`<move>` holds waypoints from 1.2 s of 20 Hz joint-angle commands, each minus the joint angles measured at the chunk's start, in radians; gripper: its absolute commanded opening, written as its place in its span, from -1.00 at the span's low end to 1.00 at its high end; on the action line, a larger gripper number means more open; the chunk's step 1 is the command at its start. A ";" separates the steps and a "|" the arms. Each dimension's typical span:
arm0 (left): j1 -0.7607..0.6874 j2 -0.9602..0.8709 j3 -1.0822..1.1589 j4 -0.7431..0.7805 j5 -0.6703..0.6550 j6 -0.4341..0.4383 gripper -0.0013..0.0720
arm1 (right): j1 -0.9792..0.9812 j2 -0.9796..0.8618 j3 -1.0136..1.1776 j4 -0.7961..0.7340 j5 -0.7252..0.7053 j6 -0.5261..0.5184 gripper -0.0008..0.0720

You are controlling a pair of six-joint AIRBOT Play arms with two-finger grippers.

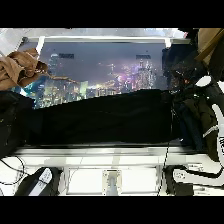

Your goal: Fold the clothes and pants, and hang the long-sleeved shirts on hangers.

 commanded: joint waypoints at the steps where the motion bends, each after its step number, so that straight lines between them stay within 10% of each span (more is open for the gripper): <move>1: 0.127 -0.275 0.180 -0.132 -0.241 0.192 0.96 | 0.001 0.000 0.001 0.012 -0.003 0.054 -0.36; 14: 0.152 -0.566 0.201 -0.185 -0.094 0.161 0.88 | 0.039 0.000 0.001 0.159 -0.037 0.078 -0.36; 17: 0.151 -0.566 0.216 -0.219 -0.061 0.173 -0.92 | 0.075 0.000 0.001 0.155 -0.062 0.077 -0.36; 24: 0.121 -0.563 0.418 -0.524 -0.008 0.365 -0.95 | 0.068 0.001 0.010 0.097 -0.069 0.078 -0.36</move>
